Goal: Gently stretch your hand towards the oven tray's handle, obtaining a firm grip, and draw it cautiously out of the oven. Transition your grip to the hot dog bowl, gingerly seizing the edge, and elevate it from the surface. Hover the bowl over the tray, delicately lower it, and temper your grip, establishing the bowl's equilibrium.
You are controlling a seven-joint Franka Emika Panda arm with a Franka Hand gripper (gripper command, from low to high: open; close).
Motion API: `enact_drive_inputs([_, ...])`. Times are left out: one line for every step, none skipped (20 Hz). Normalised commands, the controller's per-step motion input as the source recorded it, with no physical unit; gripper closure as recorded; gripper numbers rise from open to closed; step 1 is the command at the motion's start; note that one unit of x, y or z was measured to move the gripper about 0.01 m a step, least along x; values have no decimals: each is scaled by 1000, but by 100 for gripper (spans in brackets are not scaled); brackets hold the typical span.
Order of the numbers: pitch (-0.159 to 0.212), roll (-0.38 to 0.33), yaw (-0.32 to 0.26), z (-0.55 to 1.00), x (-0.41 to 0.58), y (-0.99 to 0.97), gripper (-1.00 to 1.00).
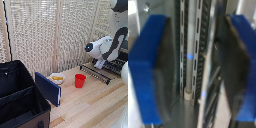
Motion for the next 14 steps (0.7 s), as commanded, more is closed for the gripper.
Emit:
enact_drive_inputs([42,108,-146,137,0,154,100])
enact_drive_inputs([43,121,-147,146,0,134,100])
enact_drive_inputs([49,121,-152,146,3,174,100])
enact_drive_inputs([56,116,-162,111,77,217,100])
enact_drive_inputs([45,103,-167,43,57,329,100])
enact_drive_inputs([42,86,-186,29,51,529,100])
enact_drive_inputs([58,79,-181,0,74,551,100])
enact_drive_inputs([68,101,-168,3,54,560,100])
enact_drive_inputs([64,100,-150,9,3,606,100])
enact_drive_inputs([70,99,-149,0,11,609,100])
enact_drive_inputs([71,93,-149,0,11,614,100])
enact_drive_inputs([72,90,-151,0,14,611,100])
enact_drive_inputs([78,71,-156,0,17,617,100])
enact_drive_inputs([75,67,-158,0,14,617,100])
